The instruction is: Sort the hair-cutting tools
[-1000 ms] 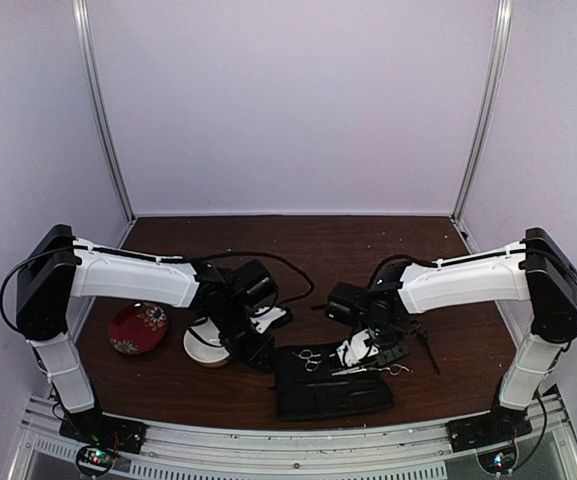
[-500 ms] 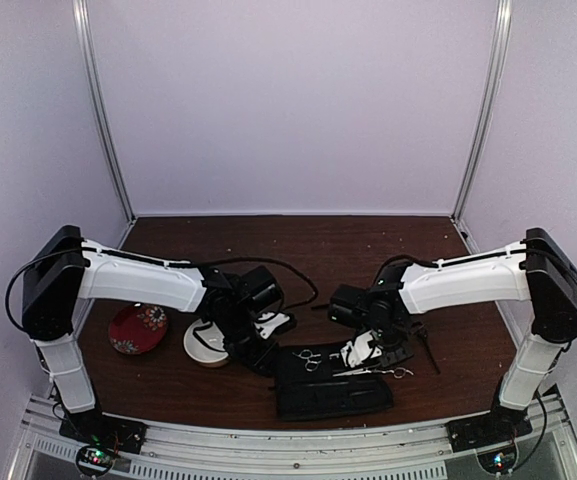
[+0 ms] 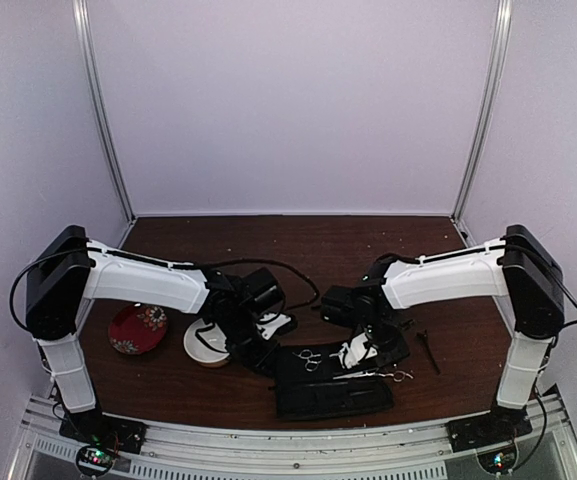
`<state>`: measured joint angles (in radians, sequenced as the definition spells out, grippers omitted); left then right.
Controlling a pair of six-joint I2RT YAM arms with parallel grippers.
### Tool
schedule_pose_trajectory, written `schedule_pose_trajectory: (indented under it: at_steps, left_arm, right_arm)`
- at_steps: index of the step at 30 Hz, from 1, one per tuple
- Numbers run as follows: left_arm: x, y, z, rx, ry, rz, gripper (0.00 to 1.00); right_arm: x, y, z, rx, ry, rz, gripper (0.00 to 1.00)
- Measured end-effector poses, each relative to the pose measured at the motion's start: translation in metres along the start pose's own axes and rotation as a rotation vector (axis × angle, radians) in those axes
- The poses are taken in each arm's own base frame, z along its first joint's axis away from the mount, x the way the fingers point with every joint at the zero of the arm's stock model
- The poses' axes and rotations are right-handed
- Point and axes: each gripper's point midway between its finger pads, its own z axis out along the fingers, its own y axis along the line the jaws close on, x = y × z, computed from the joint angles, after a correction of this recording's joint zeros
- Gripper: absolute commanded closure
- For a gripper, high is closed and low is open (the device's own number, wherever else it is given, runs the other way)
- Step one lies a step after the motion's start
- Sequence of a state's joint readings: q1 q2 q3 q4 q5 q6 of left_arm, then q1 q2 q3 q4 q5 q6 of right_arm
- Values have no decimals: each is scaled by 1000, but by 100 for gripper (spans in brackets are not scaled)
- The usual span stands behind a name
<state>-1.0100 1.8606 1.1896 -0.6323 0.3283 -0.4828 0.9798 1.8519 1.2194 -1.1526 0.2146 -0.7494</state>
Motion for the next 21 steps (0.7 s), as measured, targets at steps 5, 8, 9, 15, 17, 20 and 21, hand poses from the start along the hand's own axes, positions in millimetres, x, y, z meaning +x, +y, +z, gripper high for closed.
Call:
schedule_pose_trajectory:
  at_steps: [5, 8, 9, 15, 17, 20, 21]
  left_arm:
    - [-3, -1, 0, 4, -12, -2, 90]
    - [-6, -2, 0, 8, -22, -3, 90]
    - [-7, -2, 0, 9, -26, -2, 90]
    - [-6, 0, 2, 2, -25, -9, 90]
    - [-6, 1, 3, -2, -24, -11, 90]
    - [-6, 2, 3, -8, -27, -15, 91]
    - [-6, 3, 3, -11, -28, -16, 91]
  right_arm:
    - [-3, -7, 0, -21, -3, 24, 100]
    - [-4, -11, 0, -24, -3, 35, 100]
    - [-4, -11, 0, -26, -3, 36, 100]
    - [0, -11, 1, -38, -3, 31, 100]
    - [4, -12, 0, -41, -8, 39, 100]
    - [10, -15, -5, -37, -21, 54, 100]
    - [11, -16, -7, -32, -27, 58, 100]
